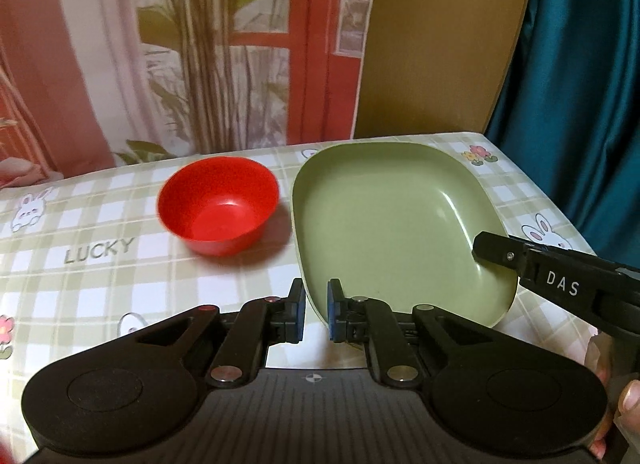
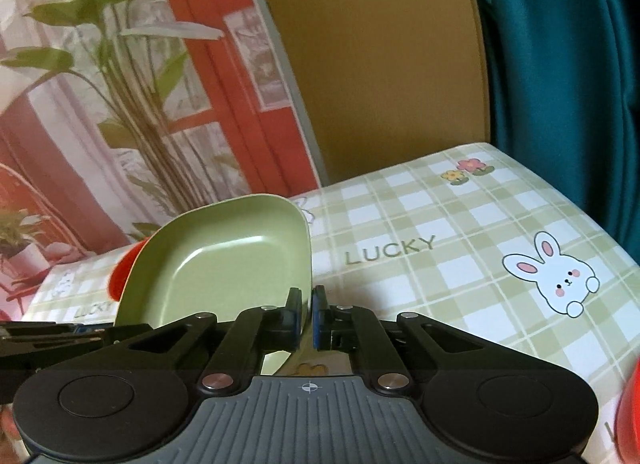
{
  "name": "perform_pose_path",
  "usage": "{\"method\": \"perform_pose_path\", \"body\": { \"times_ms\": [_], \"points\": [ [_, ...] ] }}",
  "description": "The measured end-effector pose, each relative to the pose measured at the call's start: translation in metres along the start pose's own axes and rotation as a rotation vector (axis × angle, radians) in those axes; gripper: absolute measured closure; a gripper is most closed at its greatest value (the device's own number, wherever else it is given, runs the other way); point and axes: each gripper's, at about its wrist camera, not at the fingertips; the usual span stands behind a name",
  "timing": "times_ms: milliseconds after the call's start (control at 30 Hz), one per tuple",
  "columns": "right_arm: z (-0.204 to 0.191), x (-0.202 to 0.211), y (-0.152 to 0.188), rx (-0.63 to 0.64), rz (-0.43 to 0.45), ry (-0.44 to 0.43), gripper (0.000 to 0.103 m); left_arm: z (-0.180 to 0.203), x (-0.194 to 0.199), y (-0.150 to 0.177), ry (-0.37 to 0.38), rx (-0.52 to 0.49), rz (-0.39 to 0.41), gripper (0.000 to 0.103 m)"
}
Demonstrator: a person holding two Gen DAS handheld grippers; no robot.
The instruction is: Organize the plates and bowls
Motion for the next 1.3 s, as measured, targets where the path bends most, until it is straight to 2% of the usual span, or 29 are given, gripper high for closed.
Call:
{"method": "perform_pose_path", "body": {
  "times_ms": [667, 1300],
  "points": [
    [-0.053, 0.038, 0.016, 0.09, 0.005, -0.08, 0.1, -0.022, 0.065, 0.032, -0.049, 0.106, 0.053, 0.089],
    [-0.08, 0.066, 0.043, 0.141, -0.03, -0.1, 0.1, -0.038, 0.099, 0.074, -0.028, 0.151, 0.038, 0.087]
  ]
}}
Point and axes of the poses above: each gripper's, at about its wrist camera, not at the fingertips, and x roughly against the way its jaws point, z to its right, y to its underside, and after that the axes turned 1 degree about -y, right-handed
